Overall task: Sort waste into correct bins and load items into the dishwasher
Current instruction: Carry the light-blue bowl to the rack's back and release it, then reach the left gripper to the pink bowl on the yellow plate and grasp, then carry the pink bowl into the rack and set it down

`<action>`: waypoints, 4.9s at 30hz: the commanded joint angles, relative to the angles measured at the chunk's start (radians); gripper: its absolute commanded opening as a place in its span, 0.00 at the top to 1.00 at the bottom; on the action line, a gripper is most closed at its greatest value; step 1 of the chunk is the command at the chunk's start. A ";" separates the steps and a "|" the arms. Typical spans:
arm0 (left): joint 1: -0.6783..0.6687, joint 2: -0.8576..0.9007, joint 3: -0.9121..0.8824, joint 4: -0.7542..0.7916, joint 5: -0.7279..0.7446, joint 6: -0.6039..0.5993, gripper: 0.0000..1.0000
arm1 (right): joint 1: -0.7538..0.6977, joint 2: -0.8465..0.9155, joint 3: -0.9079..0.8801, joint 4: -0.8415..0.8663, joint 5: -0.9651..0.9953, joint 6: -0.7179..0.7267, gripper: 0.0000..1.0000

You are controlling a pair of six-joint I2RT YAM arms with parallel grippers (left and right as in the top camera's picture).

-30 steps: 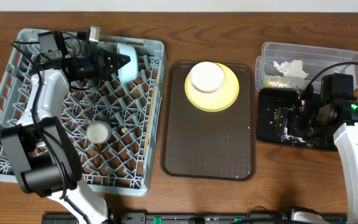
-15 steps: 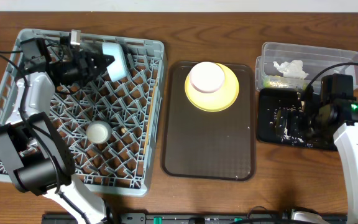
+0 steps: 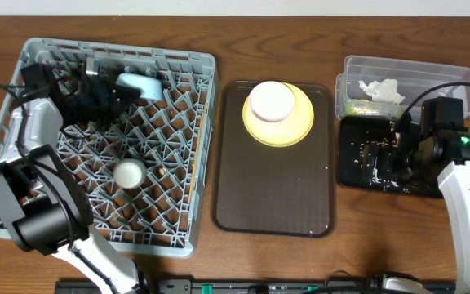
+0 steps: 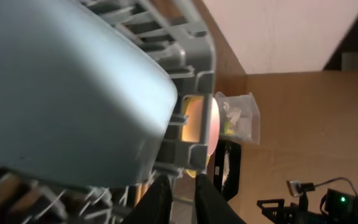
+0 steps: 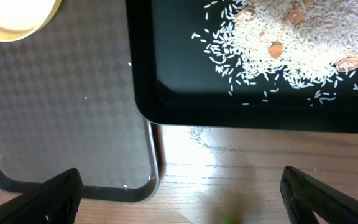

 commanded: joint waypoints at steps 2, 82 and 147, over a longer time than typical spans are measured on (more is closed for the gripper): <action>0.029 0.001 0.006 -0.072 -0.017 0.004 0.75 | -0.008 -0.011 0.016 -0.002 0.006 -0.006 0.01; -1.056 -0.047 0.006 0.339 -1.109 0.084 0.94 | -0.008 -0.011 0.016 -0.015 0.006 -0.006 0.01; -0.188 -0.314 -0.217 -0.123 -0.111 -0.152 0.94 | -0.008 -0.011 0.016 -0.015 0.006 -0.006 0.01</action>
